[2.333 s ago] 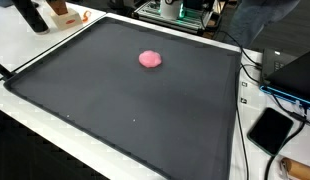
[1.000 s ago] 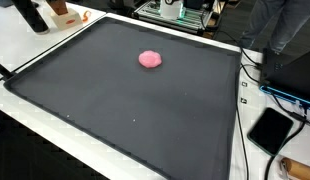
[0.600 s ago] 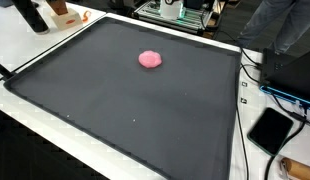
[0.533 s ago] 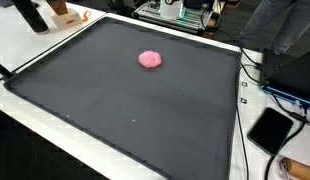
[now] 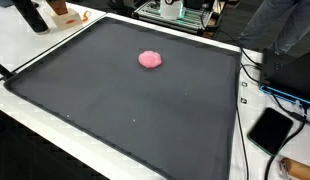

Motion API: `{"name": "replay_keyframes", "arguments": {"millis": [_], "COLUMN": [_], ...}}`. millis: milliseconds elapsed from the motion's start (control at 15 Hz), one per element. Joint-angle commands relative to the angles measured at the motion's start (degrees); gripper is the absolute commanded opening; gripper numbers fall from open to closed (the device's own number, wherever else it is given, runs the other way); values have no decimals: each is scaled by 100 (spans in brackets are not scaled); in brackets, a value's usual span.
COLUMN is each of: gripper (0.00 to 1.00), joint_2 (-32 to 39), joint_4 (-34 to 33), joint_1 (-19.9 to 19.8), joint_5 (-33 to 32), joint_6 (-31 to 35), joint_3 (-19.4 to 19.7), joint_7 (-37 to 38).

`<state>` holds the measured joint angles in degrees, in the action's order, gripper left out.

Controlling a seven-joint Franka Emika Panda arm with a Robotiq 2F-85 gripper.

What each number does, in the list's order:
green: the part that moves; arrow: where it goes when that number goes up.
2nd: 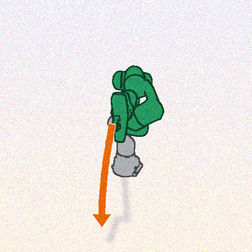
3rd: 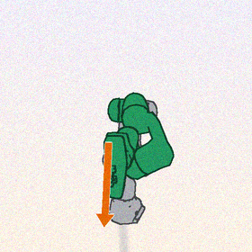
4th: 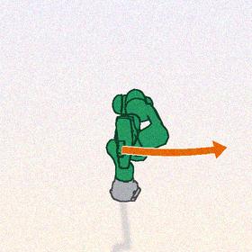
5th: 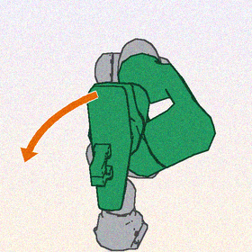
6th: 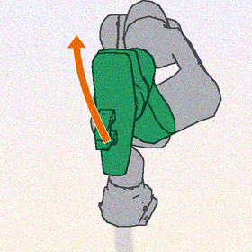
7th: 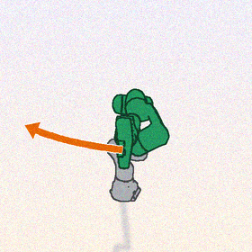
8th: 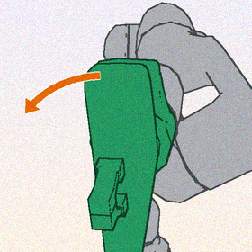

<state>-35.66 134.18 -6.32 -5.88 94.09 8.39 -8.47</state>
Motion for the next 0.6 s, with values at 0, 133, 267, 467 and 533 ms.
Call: {"name": "replay_keyframes", "arguments": {"millis": [0, 133, 267, 467, 533], "gripper": [3, 3, 3, 3, 3], "joint_2": [244, 400, 619, 1003, 1131], "joint_4": [128, 324, 521, 749, 793], "joint_1": [185, 268, 366, 550, 604], "joint_5": [467, 758, 1124, 1777, 2007], "joint_6": [672, 1237, 1734, 2304, 2434], "joint_3": [319, 418, 500, 621, 663], "joint_7": [-422, -709, -1031, -1578, -1768]}}
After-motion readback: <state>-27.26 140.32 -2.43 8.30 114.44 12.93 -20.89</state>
